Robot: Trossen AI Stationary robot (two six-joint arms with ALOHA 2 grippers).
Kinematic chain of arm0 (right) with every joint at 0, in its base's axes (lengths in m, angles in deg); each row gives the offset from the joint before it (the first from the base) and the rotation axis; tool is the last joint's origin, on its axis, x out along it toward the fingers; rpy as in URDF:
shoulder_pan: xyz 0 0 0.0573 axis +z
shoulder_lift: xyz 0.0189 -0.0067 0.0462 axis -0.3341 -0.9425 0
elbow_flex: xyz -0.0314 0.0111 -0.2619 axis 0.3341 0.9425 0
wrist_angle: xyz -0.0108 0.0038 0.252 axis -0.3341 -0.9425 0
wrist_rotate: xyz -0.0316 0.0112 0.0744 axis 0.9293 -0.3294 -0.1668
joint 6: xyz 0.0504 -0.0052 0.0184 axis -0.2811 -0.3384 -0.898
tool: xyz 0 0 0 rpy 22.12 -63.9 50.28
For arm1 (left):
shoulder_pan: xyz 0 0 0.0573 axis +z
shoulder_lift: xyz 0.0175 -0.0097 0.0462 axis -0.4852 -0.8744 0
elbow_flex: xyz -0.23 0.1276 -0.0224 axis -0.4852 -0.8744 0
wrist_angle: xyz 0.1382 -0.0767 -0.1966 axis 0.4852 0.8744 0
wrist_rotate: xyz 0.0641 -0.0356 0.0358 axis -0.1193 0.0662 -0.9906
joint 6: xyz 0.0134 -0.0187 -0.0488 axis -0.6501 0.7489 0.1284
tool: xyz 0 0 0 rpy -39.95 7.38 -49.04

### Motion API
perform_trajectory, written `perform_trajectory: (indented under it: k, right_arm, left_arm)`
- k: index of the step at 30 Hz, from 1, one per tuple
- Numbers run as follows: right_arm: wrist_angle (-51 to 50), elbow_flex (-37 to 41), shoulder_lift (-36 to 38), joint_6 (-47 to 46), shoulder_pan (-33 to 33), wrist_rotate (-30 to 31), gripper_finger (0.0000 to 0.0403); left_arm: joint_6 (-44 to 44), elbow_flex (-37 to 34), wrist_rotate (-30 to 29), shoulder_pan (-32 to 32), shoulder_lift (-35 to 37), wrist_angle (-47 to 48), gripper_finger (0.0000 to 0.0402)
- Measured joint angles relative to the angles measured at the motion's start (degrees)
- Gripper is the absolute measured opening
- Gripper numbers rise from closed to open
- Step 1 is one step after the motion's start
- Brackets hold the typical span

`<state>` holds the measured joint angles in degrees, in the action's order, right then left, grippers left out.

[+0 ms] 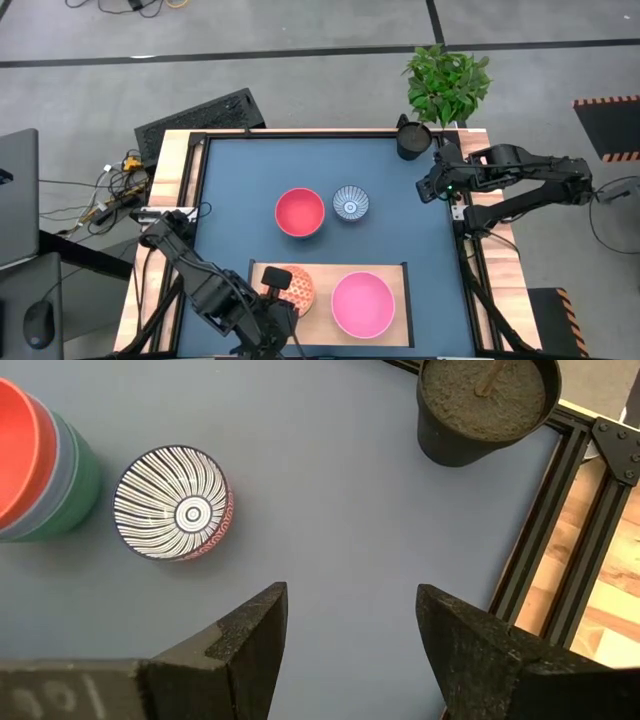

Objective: Place and stack bowls onto a shelf
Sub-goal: Stack the orange patterned bowl on top of the yellow bowl on the shelf, then stack the blue patterned bowl on top of the orange patterned bowl on the shelf

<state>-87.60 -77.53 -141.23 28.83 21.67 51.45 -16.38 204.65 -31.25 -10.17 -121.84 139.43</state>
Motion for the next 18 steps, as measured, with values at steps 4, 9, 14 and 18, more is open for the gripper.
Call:
perform_trajectory:
  k: [4, 9, 14, 18]
  right_arm:
    - [-0.01, 0.02, 0.00, 0.02, 0.00, 0.00, 0.0249]
    - [-0.03, 0.00, 0.00, 0.04, 0.00, -0.02, 0.0249]
    - [-0.03, 0.02, 0.00, 0.08, 0.00, 0.00, 0.0249]
    - [-0.03, 0.01, 0.00, 0.24, 0.00, 0.00, 0.0249]
  left_arm:
    - [0.02, 0.00, -0.02, 0.00, 0.00, 0.15, 0.0006]
    - [-0.01, 0.00, -0.02, 0.00, 0.00, 0.16, 0.0030]
    - [-0.64, 0.00, 0.22, 0.03, 0.00, 0.39, 0.0054]
    - [-0.22, 0.00, 1.32, 0.04, 0.00, 1.09, 0.0075]
